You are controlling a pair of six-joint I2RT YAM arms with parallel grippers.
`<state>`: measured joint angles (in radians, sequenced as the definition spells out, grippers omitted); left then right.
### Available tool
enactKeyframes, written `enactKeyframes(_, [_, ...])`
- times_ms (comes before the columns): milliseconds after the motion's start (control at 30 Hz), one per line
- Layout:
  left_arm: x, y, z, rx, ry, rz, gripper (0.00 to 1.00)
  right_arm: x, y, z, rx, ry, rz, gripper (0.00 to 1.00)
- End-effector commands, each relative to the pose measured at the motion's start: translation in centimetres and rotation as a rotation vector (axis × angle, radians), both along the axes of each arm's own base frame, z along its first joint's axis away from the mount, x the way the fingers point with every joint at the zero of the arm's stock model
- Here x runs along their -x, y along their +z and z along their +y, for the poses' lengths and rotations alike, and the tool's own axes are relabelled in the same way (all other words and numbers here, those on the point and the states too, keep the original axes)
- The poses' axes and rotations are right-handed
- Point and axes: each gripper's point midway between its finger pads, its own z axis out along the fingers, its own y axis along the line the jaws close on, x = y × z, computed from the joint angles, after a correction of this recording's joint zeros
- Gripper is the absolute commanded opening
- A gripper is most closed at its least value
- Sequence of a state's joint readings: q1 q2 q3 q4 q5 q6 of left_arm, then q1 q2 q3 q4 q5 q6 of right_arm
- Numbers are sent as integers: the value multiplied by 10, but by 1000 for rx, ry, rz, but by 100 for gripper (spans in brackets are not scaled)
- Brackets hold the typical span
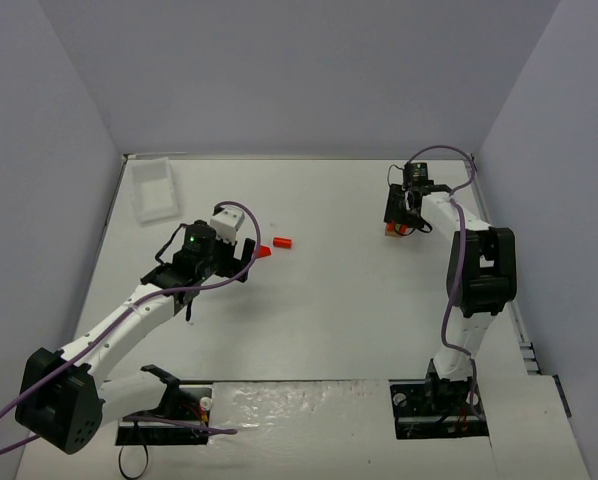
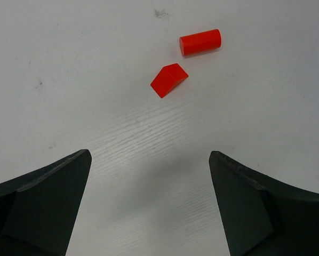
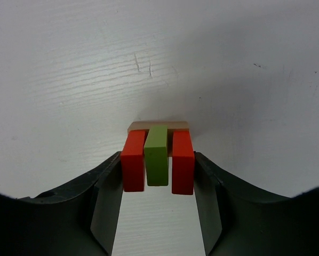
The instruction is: Build the wood block tower
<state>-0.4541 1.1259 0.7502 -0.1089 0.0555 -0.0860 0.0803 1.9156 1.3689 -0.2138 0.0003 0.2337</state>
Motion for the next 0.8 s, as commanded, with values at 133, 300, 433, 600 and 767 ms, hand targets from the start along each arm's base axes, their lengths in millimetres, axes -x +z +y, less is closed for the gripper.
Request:
enactKeyframes(133, [-13, 34, -8, 37, -15, -88, 91, -16, 22, -1, 14, -9, -65, 44])
enactKeyframes(300, [-13, 35, -8, 38, -15, -89, 91, -15, 21, -2, 15, -11, -62, 42])
enactKeyframes(433, [-13, 35, -8, 37, -16, -89, 91, -16, 21, -2, 14, -11, -64, 39])
enactKeyframes(600, [-13, 35, -8, 37, -16, -89, 91, -16, 22, -2, 15, -14, -67, 40])
enactKeyframes(767, [-13, 35, -9, 38, -18, -88, 91, -16, 27, -3, 22, -14, -76, 51])
